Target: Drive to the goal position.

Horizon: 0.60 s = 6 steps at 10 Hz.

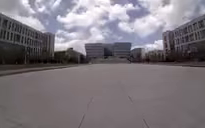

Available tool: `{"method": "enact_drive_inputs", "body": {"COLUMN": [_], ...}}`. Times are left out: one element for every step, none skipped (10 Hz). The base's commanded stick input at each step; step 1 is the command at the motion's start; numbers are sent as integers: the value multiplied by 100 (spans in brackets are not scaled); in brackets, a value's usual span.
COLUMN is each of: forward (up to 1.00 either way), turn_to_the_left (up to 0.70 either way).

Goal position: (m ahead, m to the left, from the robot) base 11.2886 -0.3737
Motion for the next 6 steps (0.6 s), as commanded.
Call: {"method": "enact_drive_inputs", "body": {"forward": [70,70,70,70,70,70], "turn_to_the_left": [0,0,0,0,0,0]}}
